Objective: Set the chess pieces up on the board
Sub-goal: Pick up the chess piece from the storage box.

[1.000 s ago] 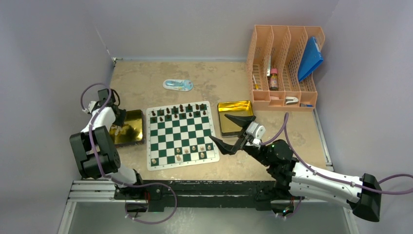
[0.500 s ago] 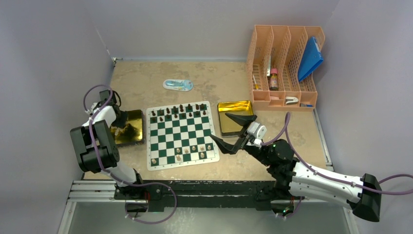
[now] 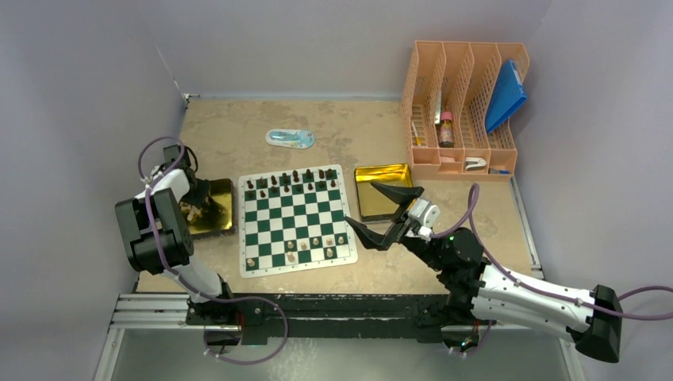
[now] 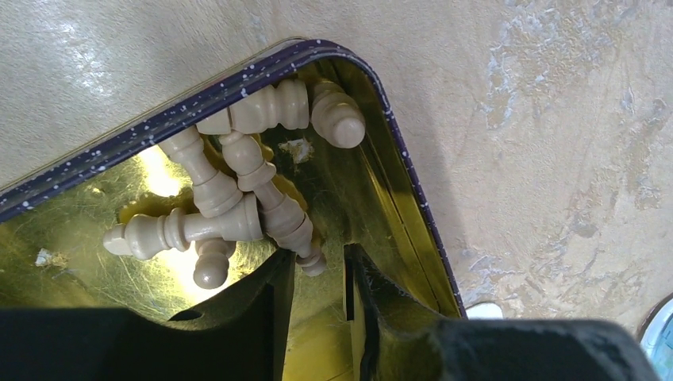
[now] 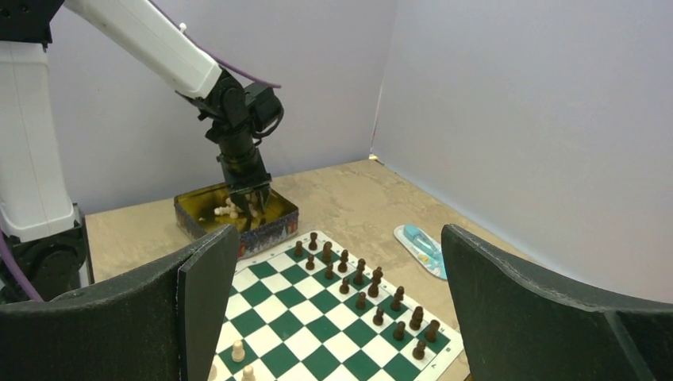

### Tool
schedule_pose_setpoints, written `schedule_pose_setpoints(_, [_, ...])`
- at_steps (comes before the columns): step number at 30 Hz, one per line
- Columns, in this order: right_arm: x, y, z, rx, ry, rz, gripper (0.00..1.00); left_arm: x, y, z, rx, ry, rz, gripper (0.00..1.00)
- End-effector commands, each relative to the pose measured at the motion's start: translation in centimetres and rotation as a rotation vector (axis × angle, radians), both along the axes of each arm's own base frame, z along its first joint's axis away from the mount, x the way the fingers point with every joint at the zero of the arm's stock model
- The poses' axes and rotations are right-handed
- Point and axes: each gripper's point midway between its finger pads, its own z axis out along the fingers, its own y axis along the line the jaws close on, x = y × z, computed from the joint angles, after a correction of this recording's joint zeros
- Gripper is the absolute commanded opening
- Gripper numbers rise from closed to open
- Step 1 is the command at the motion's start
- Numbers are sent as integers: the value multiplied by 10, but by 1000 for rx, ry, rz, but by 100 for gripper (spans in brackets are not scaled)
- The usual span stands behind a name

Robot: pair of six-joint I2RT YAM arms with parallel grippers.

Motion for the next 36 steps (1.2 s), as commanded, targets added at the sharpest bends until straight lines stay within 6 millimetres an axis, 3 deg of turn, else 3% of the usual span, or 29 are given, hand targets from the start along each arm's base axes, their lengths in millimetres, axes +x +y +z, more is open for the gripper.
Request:
schedule_pose_setpoints(1, [-1, -14, 37, 88, -49, -34, 99, 10, 9, 10, 28, -32, -2, 28])
schedule_pose_setpoints(10, [-4, -19, 39, 95, -47, -30, 99, 6, 7, 16, 32, -35, -12, 18])
schedule_pose_setpoints(17, [-4, -22, 39, 100, -40, -35, 99, 4, 4, 34, 29, -58, -33, 9])
schedule_pose_setpoints(26, [1, -19, 34, 103, -14, -48, 99, 2, -8, 83, 19, -135, -99, 8])
schedule_pose_setpoints(36, [6, -21, 33, 174, 68, -59, 99, 0, -39, 133, -48, -285, -210, 8])
